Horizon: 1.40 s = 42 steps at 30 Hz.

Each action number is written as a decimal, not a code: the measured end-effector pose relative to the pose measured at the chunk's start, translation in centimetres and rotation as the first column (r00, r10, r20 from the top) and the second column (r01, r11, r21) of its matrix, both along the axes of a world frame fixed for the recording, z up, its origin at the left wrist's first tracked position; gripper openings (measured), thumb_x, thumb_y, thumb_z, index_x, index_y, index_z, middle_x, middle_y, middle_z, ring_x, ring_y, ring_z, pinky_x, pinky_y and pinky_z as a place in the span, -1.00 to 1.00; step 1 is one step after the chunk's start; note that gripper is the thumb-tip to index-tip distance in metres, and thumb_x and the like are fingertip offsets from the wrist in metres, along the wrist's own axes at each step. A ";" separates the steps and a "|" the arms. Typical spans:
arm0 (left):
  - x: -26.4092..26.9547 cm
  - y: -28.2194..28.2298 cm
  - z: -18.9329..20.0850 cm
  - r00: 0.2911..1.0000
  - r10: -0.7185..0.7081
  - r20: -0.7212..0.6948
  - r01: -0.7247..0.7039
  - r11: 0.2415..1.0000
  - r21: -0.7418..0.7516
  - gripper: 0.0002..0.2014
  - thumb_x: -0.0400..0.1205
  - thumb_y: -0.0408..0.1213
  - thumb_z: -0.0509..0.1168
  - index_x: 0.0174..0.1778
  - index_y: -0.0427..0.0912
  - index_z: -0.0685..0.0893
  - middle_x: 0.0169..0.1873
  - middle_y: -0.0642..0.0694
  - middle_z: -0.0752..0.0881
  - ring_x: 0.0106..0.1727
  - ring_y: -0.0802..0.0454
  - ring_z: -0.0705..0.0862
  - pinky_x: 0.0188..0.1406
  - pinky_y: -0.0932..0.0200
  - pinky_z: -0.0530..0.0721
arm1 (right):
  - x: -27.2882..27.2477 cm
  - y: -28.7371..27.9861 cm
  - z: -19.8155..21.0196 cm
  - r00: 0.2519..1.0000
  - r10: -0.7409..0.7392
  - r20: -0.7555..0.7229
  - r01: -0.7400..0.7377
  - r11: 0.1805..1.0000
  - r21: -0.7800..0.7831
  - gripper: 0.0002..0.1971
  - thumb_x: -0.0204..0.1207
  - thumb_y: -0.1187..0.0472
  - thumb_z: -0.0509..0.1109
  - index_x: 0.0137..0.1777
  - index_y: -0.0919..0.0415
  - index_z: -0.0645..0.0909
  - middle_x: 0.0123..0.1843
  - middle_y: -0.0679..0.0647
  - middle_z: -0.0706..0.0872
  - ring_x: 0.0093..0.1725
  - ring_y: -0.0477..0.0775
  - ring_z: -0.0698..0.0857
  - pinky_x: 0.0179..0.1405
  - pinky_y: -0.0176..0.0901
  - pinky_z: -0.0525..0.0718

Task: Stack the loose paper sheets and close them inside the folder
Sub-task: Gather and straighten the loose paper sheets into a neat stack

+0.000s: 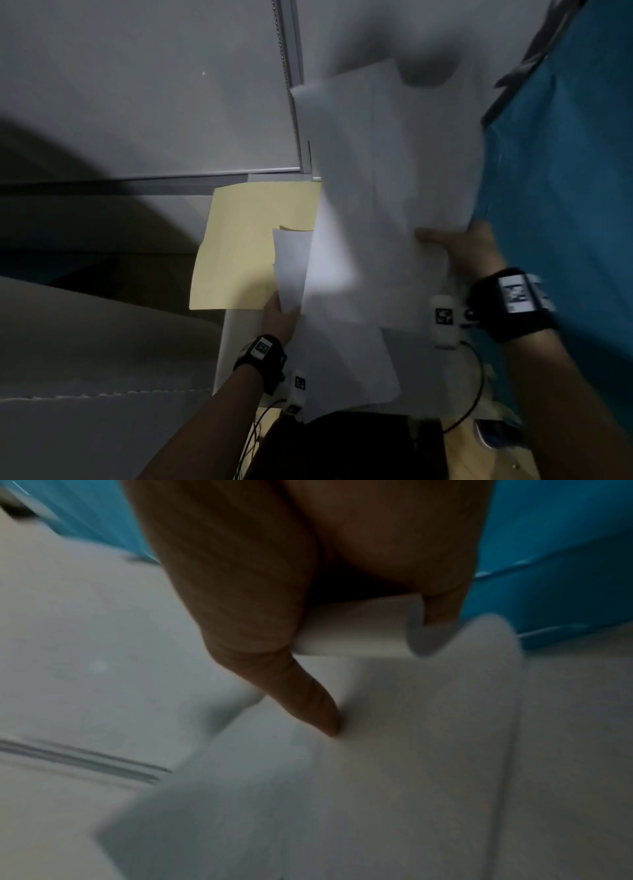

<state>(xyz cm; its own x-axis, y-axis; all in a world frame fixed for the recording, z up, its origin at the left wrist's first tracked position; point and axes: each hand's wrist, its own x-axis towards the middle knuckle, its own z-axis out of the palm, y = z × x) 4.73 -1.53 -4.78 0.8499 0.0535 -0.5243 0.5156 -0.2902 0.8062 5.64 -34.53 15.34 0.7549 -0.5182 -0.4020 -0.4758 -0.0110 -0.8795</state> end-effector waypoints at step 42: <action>3.3 -4.2 16.1 0.942 0.013 0.334 0.024 0.994 -0.106 -0.52 0.41 -0.28 0.78 0.19 -0.10 0.76 0.09 0.10 0.89 0.13 0.38 0.84 0.11 0.58 0.65 | -1.3 4.6 -3.3 0.917 0.151 0.369 -0.189 0.980 0.068 -0.42 0.31 0.28 0.76 0.30 -0.01 0.66 0.14 -0.27 0.83 0.17 -0.22 0.80 0.10 -0.27 0.80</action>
<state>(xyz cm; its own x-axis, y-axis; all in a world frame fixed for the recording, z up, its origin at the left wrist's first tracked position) 8.00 -5.71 11.27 0.9771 0.0080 -0.2127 0.2101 -0.1945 0.9581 4.37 -29.88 12.00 0.9313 -0.3405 -0.1297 -0.1259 0.0335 -0.9915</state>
